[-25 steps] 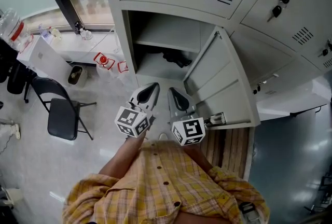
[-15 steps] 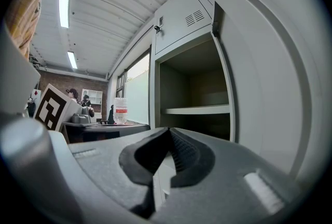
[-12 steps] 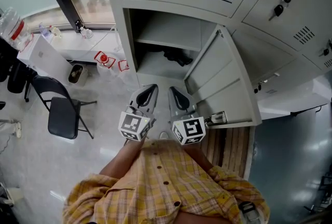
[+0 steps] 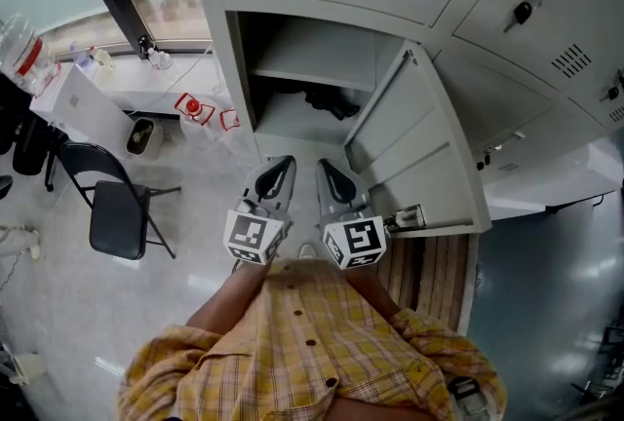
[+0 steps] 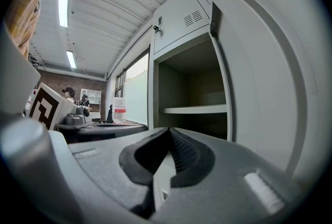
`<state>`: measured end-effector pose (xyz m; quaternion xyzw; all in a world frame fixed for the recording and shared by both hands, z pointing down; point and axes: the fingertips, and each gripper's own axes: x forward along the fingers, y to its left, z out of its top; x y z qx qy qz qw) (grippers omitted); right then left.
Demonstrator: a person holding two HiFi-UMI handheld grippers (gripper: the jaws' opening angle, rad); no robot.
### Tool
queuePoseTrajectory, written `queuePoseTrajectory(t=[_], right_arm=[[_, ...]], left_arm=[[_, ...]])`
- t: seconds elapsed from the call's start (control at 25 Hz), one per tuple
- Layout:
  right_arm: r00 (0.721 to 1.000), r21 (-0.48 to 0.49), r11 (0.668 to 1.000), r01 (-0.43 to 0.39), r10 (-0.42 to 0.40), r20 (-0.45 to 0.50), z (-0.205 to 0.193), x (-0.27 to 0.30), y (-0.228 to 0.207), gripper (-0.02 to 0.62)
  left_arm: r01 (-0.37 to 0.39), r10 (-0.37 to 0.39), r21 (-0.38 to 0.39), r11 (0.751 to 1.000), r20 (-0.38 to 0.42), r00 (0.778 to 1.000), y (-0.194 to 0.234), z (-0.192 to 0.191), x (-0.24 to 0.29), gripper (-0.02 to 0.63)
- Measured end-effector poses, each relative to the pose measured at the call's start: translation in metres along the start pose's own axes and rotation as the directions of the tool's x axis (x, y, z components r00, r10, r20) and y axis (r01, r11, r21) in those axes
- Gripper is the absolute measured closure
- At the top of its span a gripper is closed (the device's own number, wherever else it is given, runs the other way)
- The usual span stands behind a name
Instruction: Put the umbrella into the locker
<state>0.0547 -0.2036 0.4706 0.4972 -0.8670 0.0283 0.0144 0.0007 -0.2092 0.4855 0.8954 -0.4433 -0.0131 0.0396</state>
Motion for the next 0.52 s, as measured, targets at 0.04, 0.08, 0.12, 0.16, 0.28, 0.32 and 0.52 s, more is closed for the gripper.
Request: queuePoseTrajectory(t=[0.04,0.08,0.12,0.16,0.28,0.32,0.52], right_arm=[[1.0,0.001,1.0,0.001,-0.001,-0.001,-0.0003,-0.0003,-0.0003,0.598],[1.0,0.001,1.0,0.001,-0.001,-0.002,-0.0004,-0.0004,-0.0007,0.598],[1.0,0.002,1.0,0.001,-0.001,-0.001,-0.0003,-0.0005,-0.001,0.598],[1.0,0.002,1.0,0.001,-0.001,-0.001,-0.0002,-0.0005,-0.0012,0.598],[1.0,0.002,1.0,0.0,0.0,0.0,-0.0003,-0.0008,-0.0015,0.598],[1.0,0.002,1.0,0.0,0.0,0.0,-0.0004,-0.001,-0.0013,0.598],[1.0,0.0,1.0,-0.003,0.003,-0.003,-0.0008,-0.001,0.0006,0.598]], left_arm=[[0.0,0.0,0.01,1.0,-0.001,1.0,-0.0006,-0.0002,-0.0003,0.603],[0.0,0.0,0.018,1.0,-0.002,1.0,-0.0011,-0.0002,-0.0003,0.603],[0.001,-0.001,0.028,1.0,-0.003,1.0,-0.002,0.0001,-0.0002,0.603],[0.003,-0.003,0.034,0.999,-0.004,1.0,-0.0029,0.0002,0.0,0.603],[0.005,-0.004,0.032,0.999,-0.01,1.0,-0.0039,-0.0013,0.0003,0.603],[0.004,-0.003,0.029,1.0,-0.014,1.0,-0.0038,-0.0022,0.0001,0.603],[-0.011,0.012,0.016,1.0,-0.026,1.0,-0.0003,-0.0053,-0.002,0.603]])
